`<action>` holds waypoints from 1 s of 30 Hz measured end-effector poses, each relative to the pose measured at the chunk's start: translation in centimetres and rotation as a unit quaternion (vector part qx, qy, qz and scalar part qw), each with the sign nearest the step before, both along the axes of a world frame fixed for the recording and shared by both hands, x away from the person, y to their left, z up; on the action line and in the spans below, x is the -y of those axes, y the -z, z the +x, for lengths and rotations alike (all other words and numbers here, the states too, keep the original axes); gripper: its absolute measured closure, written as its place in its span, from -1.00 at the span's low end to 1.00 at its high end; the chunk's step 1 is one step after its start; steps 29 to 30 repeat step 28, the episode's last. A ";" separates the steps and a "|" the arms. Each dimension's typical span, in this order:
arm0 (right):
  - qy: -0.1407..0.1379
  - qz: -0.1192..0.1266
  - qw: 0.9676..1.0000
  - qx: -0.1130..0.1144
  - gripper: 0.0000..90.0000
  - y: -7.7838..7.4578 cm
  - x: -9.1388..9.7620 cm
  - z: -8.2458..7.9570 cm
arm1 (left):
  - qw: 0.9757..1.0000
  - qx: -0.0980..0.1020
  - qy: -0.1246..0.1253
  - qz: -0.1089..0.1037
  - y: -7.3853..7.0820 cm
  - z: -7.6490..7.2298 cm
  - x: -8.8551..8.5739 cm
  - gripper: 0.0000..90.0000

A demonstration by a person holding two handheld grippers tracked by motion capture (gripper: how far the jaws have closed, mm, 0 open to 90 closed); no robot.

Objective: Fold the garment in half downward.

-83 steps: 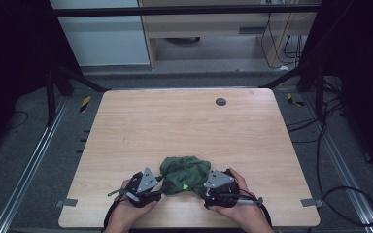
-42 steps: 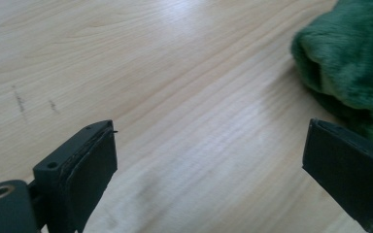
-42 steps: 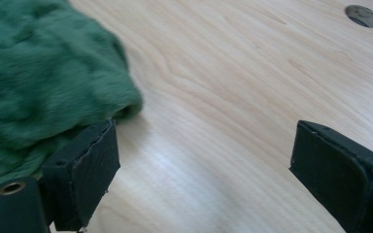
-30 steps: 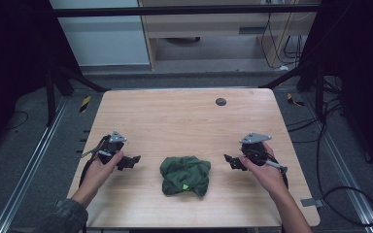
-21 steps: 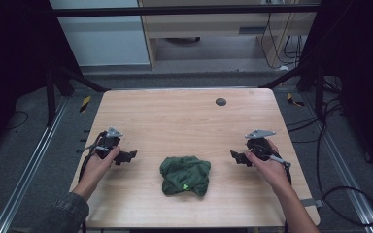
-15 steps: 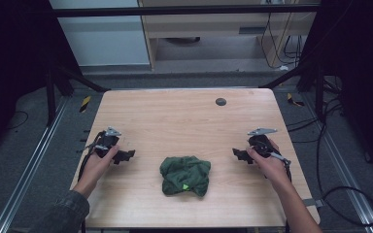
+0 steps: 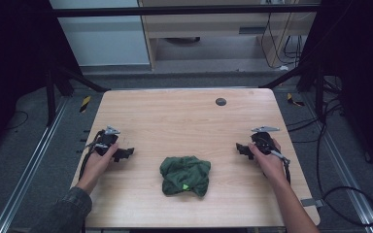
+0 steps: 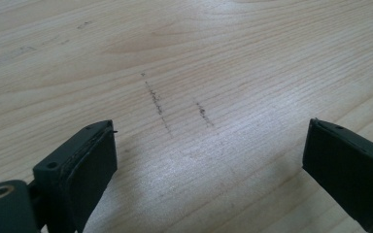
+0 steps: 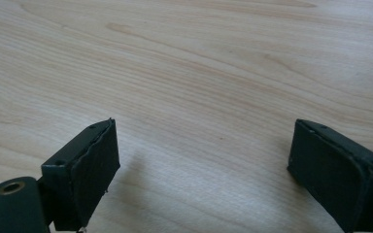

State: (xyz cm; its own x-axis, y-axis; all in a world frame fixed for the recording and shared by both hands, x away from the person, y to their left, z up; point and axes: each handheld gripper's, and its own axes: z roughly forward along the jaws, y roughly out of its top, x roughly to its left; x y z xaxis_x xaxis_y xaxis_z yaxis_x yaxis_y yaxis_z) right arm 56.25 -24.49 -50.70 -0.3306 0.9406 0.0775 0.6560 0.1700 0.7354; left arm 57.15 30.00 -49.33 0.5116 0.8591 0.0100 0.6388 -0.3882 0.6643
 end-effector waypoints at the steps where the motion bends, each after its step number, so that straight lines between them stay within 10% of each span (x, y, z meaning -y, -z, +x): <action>1: 0.008 0.001 1.000 0.003 -0.76 0.0 0.2 0.1 | 1.000 -0.003 -0.003 -0.003 0.2 0.1 0.0 -0.89; 16: 0.010 -0.039 0.999 0.012 -0.84 0.4 -0.6 0.2 | 1.000 0.023 -0.016 -0.012 1.3 0.5 0.3 -1.00; 30: 0.085 -0.041 0.996 0.000 -1.00 0.5 -1.9 -0.3 | 0.999 0.031 -0.035 -0.013 1.4 0.2 0.3 -1.00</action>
